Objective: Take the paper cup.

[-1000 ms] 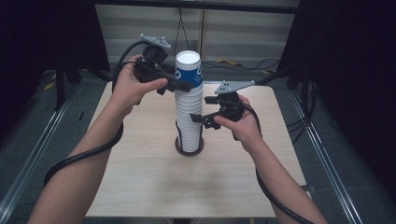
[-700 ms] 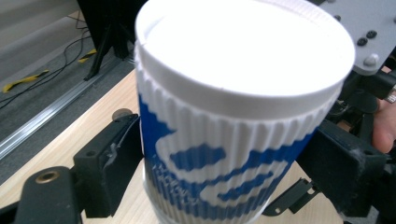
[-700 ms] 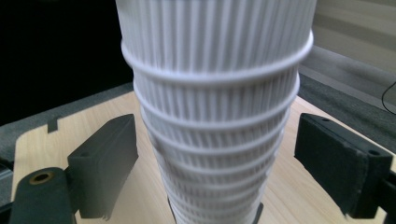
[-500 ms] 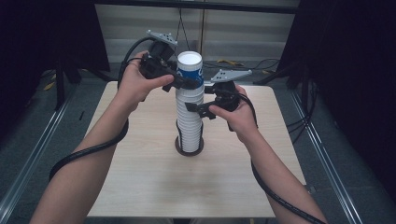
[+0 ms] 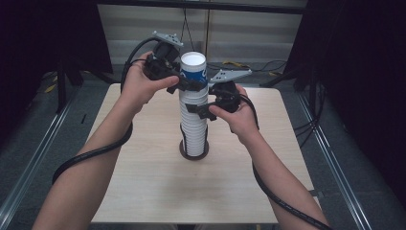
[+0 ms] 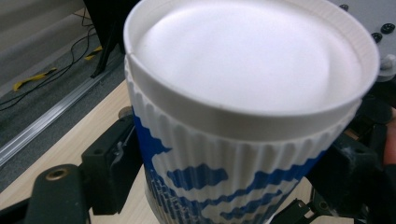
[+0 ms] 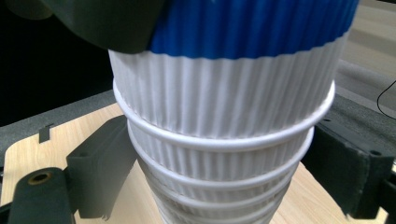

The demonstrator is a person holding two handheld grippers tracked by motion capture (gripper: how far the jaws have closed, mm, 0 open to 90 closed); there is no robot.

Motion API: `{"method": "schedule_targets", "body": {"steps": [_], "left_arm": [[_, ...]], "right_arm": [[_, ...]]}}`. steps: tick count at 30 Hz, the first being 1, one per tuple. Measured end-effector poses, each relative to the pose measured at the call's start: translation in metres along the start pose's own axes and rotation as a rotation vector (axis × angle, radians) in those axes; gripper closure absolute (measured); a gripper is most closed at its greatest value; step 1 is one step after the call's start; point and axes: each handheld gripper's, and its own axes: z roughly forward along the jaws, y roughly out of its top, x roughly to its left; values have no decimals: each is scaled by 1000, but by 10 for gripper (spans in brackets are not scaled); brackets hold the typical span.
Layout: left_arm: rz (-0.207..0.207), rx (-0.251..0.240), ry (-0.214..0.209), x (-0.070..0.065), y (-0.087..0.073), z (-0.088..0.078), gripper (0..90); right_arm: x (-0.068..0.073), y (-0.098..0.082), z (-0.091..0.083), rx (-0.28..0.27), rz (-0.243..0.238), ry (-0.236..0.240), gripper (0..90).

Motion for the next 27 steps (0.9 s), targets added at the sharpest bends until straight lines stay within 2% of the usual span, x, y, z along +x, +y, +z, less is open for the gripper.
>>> {"method": "schedule_targets", "body": {"steps": [3, 6, 7, 12, 27], "left_arm": [[-15, -21, -9, 0, 2, -3, 201], [-14, -33, -3, -1, 5, -5, 204], [-1, -20, -6, -1, 7, -7, 204], [-9, -8, -3, -2, 11, -11, 208], [-34, -29, 4, 0, 12, -13, 209]], "right_arm": [[0, 0, -1, 4, 4, -1, 124], [0, 0, -1, 8, 5, 1, 125], [0, 0, -1, 8, 4, 0, 125], [0, -1, -2, 3, 3, -1, 125], [0, -2, 0, 4, 9, 0, 125]]}}
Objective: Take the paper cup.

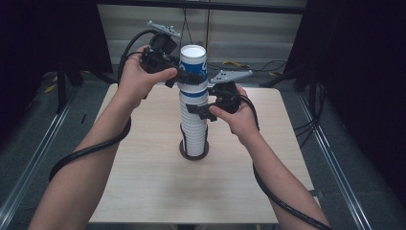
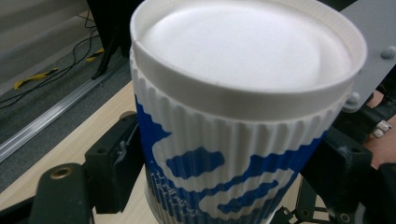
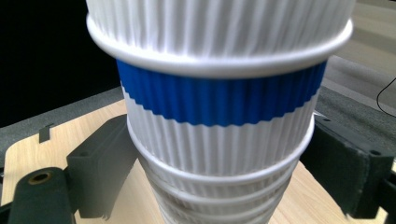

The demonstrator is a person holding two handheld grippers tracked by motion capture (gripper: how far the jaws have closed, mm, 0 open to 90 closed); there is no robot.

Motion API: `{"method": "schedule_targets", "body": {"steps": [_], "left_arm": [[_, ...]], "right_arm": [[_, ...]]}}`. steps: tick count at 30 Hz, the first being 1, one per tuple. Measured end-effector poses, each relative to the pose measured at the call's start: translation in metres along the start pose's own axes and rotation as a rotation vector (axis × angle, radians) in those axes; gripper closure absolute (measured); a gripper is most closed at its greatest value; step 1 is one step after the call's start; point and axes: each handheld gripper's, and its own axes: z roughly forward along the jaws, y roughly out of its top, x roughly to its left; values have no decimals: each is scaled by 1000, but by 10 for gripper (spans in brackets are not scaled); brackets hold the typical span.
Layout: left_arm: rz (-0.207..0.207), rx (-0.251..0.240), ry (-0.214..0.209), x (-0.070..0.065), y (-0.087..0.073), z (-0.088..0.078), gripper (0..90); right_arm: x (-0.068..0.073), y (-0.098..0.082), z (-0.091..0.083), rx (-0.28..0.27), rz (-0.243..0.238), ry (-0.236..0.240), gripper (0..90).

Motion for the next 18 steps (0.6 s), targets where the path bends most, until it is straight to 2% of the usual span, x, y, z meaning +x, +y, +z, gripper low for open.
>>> {"method": "schedule_targets", "body": {"steps": [4, 10, 18], "left_arm": [[-17, -16, -3, 1, 2, -2, 208], [-9, -25, 5, 0, 9, -7, 209], [-19, -45, 19, -1, 16, -14, 210]], "right_arm": [[0, -1, 0, 8, 3, -2, 125], [0, -1, 0, 6, 2, -1, 125], [0, -1, 0, 9, -3, -1, 125]]}}
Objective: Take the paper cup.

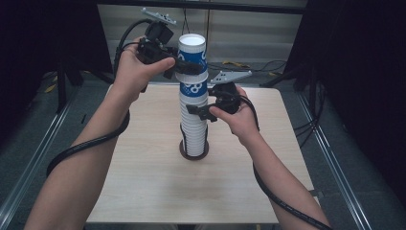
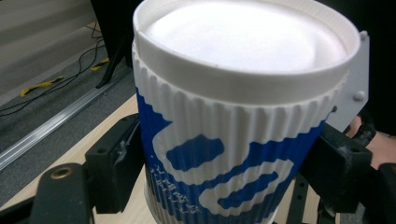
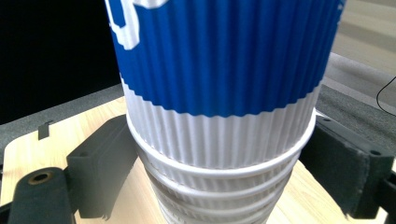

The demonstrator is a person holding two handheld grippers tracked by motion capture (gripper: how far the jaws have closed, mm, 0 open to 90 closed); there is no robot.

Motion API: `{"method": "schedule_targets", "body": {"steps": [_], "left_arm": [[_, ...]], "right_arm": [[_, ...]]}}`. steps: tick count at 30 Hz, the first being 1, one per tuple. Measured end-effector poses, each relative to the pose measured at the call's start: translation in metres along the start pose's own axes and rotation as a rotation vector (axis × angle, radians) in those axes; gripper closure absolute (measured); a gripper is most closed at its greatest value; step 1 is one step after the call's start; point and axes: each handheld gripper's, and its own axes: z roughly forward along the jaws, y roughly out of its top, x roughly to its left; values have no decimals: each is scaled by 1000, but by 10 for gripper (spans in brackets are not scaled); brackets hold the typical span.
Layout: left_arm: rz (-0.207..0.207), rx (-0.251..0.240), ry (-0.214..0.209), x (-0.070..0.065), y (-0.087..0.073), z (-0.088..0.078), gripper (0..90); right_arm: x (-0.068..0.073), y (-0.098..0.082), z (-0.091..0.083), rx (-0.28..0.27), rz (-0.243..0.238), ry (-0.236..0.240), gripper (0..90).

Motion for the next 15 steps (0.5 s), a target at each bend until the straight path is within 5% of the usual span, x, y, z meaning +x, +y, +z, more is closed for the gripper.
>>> {"method": "schedule_targets", "body": {"steps": [15], "left_arm": [[-9, -26, -6, 2, 6, -11, 211]], "right_arm": [[-1, -1, 1, -8, 3, 3, 125]]}}
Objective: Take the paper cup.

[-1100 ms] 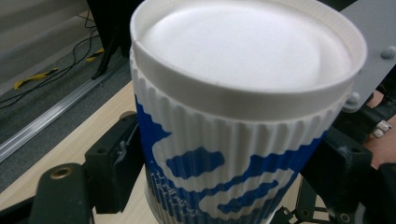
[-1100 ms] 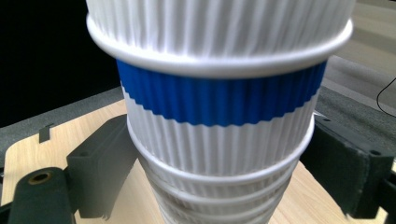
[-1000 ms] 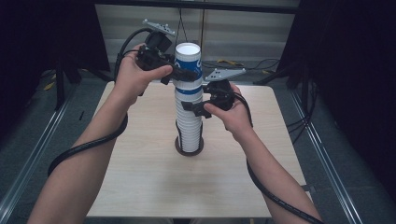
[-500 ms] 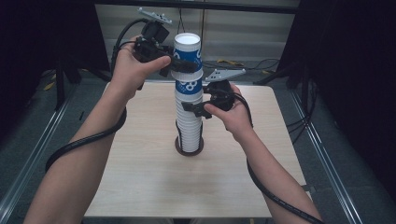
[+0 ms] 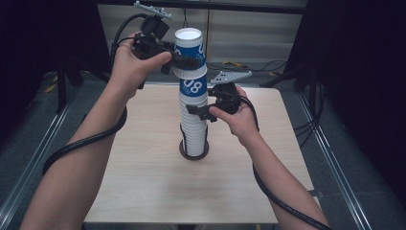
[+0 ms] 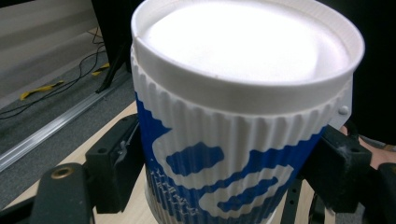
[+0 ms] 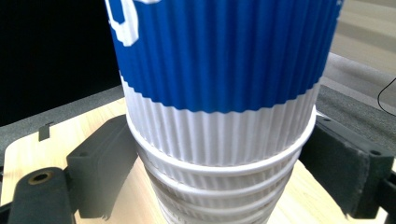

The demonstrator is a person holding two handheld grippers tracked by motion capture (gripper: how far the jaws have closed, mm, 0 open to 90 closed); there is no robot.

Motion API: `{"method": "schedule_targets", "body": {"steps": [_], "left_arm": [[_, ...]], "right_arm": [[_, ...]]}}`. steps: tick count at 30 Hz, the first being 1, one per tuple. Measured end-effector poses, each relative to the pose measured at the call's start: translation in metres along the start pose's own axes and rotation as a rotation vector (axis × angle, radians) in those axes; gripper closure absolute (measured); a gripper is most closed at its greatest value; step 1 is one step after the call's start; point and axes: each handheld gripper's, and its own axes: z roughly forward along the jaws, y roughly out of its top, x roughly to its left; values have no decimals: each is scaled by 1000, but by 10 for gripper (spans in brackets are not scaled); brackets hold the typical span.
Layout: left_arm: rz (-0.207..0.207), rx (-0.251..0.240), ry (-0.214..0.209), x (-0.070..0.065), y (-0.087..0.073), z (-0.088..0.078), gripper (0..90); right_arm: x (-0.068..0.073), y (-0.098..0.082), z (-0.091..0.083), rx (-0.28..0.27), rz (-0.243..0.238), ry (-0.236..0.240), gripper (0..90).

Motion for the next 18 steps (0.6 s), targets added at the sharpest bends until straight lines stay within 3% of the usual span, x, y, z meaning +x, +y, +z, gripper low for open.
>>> {"method": "schedule_targets", "body": {"steps": [18], "left_arm": [[3, -21, 22, -4, 6, -23, 216]], "right_arm": [[0, -2, 0, 3, 1, -1, 125]]}}
